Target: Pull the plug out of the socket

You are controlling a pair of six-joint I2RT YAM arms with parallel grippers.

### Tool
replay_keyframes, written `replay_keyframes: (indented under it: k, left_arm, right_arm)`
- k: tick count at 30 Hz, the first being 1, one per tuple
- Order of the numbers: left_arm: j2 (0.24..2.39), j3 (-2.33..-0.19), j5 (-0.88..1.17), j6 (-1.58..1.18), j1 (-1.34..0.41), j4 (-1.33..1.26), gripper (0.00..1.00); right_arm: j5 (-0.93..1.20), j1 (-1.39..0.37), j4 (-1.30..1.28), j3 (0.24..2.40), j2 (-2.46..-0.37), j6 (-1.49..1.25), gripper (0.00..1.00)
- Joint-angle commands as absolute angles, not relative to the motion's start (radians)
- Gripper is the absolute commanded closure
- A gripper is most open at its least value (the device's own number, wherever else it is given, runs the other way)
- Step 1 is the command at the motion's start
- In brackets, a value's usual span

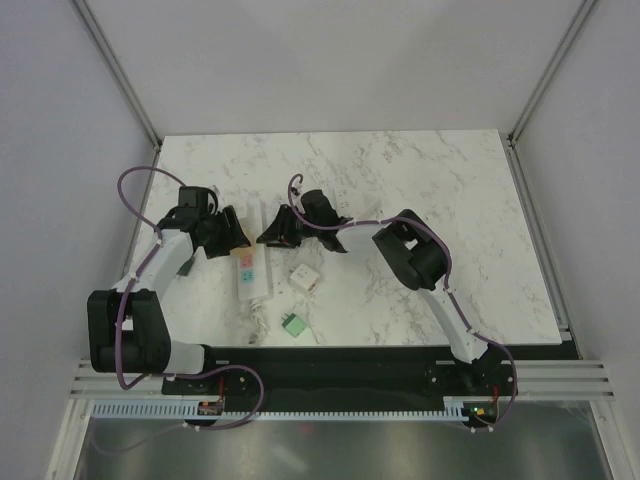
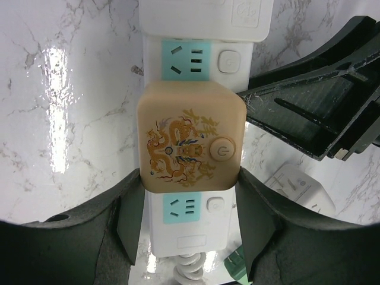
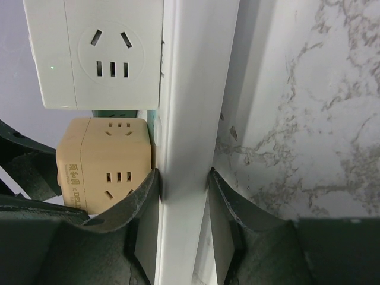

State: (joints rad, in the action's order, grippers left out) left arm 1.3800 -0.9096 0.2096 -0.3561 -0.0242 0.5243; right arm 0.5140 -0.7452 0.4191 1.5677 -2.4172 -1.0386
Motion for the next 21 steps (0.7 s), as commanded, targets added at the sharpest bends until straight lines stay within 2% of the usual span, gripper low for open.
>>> replay_keyframes:
  k: [1,7,14,21]
  left_arm:
    - [1.325,-0.946,0.224,-0.336,-0.031,0.463,0.98]
    - [1.313,-0.943,0.192,-0.334,-0.031,0.468,0.98]
    - [1.312,-0.917,0.415,-0.342,-0.026,0.385,0.98]
    - [1.233,-0.881,0.394,-0.347,-0.026,0.33,0.98]
  right_arm:
    - [0.387,-0.762,0.222,1.6,-2.39,-0.918,1.0]
    - [0.295,-0.767,0.08,1.629,-2.381,-0.85,1.0]
    - [0.273,-0.767,0.069,1.623,-2.379,-0.854,1.0]
    - [0.259,-0.767,0.061,1.615,-2.379,-0.857,1.0]
